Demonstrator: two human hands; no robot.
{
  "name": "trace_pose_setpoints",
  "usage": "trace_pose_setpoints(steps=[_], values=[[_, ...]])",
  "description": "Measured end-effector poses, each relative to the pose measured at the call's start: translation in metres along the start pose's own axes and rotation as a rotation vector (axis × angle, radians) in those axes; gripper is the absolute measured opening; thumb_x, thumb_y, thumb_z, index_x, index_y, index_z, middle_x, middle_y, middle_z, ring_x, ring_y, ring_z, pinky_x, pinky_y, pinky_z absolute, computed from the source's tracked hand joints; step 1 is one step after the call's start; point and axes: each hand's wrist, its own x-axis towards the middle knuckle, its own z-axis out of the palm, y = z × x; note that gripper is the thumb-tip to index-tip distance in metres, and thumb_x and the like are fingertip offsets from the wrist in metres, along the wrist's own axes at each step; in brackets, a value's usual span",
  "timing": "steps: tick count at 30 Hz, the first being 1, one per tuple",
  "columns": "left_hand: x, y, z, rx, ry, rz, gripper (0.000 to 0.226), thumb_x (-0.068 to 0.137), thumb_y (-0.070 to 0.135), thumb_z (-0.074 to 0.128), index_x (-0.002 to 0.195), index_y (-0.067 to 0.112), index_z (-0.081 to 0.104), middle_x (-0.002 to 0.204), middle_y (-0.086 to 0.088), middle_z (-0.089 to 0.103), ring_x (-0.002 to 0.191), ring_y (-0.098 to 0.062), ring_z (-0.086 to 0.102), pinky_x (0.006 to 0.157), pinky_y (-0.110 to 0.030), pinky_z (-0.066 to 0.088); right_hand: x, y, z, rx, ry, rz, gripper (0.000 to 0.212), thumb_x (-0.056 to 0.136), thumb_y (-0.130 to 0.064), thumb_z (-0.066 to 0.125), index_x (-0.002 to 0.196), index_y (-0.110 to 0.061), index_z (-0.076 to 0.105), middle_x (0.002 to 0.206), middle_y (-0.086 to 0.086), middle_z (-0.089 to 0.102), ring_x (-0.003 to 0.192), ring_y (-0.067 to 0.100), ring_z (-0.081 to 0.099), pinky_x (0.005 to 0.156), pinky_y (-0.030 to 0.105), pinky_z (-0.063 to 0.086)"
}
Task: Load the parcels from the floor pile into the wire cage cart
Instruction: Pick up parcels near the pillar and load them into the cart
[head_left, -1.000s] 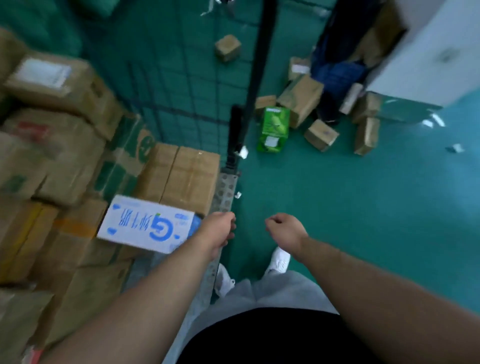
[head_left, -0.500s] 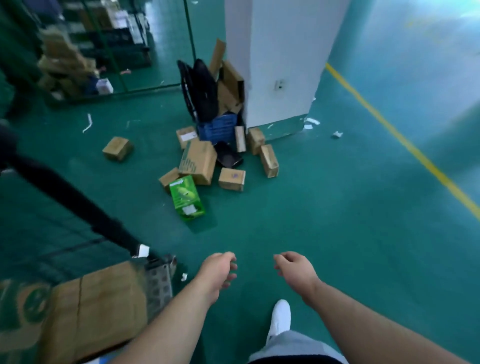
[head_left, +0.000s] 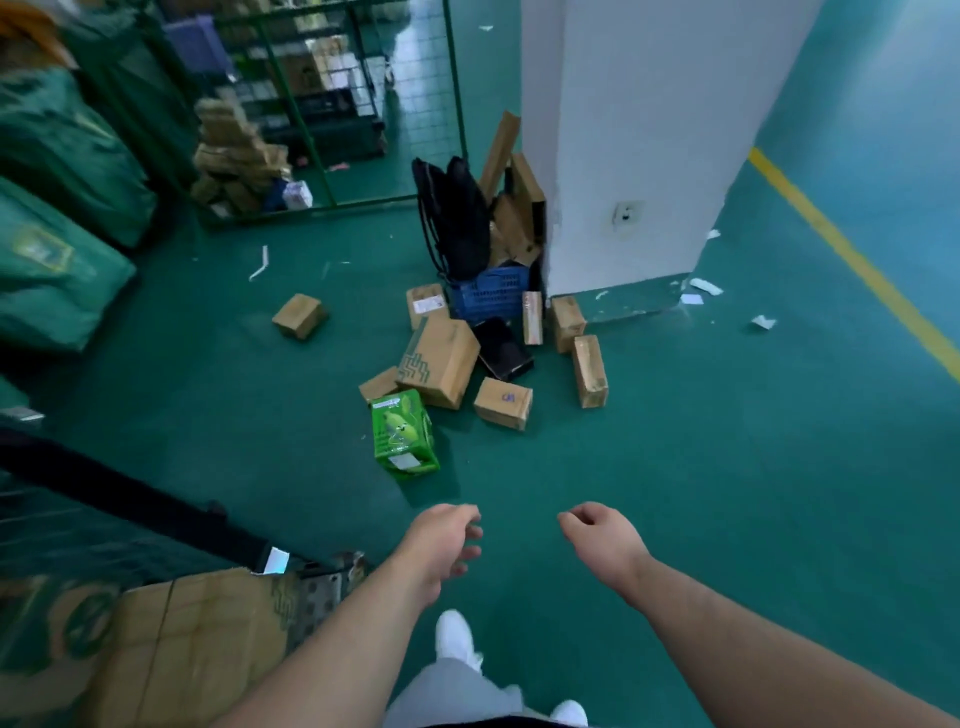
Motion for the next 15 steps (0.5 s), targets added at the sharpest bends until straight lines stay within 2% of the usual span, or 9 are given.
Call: trace_pose_setpoints(steps=[7,11,15], values=[[0.084,0.04,-0.044,-0.052,0.111,-0.113,0.019,0.101,0.025,0.054,0.104,0.01,0.065,0.098,-0.006,0.067,0.079,-0.023,0.061,0.064,-0.03,0.042,0.074,-0.058,0.002,-0.056,-0.082,0.004,0.019,0.096,-0.033,0.055,0.092,-0.019,0.067,0.08,-0.002,0.066,0.063,0.014,0.054,0.057,0.024,0.045],[0.147,0.094,-0.053,-0.031,0.074,-0.153,0.017,0.101,0.026,0.052,0.099,0.013,0.063,0.093,-0.006,0.064,0.071,-0.021,0.057,0.061,-0.028,0.038,0.125,-0.099,-0.023,-0.144,-0.045,0.044,0.022,0.098,-0.032,0.055,0.099,-0.014,0.068,0.082,0.0,0.066,0.065,0.015,0.054,0.058,0.025,0.045],[0.195,0.167,-0.054,-0.005,0.012,-0.084,0.016,0.101,0.026,0.051,0.098,0.016,0.062,0.092,-0.003,0.064,0.068,-0.018,0.057,0.06,-0.027,0.038,0.17,-0.142,-0.052,-0.192,0.022,0.08,0.019,0.098,-0.031,0.054,0.098,-0.016,0.067,0.083,-0.001,0.066,0.065,0.014,0.055,0.057,0.023,0.044]])
